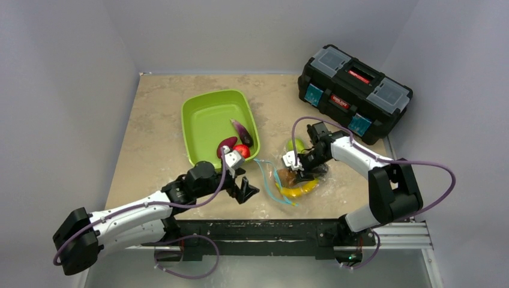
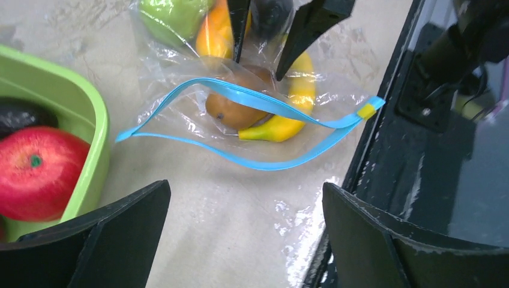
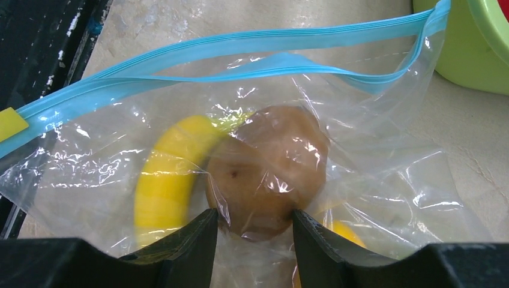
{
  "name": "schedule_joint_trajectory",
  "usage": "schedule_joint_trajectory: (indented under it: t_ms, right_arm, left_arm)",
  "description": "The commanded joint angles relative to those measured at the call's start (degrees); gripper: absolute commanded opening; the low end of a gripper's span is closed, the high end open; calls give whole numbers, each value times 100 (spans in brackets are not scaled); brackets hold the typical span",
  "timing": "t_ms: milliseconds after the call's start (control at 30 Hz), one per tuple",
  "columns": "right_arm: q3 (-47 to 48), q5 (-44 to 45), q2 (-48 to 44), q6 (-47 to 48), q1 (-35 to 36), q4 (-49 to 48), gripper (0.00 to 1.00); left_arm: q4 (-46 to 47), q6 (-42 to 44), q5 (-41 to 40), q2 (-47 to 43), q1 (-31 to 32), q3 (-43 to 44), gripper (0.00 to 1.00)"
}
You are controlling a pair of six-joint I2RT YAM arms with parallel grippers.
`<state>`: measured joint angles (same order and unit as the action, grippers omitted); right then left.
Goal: Open the zip-top bag and remove the fake food
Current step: Pick up the fake vegetable from the zipper food storage bag.
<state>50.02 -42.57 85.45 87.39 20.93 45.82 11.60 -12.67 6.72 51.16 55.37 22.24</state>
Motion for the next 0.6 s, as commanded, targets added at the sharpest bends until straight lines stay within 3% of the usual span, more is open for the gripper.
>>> schedule_joint_trajectory:
  t_ms: [0, 233, 567]
  right_arm:
    - [27, 291, 174, -101, 198, -148, 44]
    - [165, 301, 289, -100, 442, -246, 39]
    - [234, 74, 259, -192, 500, -339, 37]
  left_arm:
    - [207, 1804, -883, 277, 496, 242, 96]
    - [557, 2582, -1150, 962, 908, 394, 90]
    - [1394, 2418, -1012, 1868, 914, 572, 86]
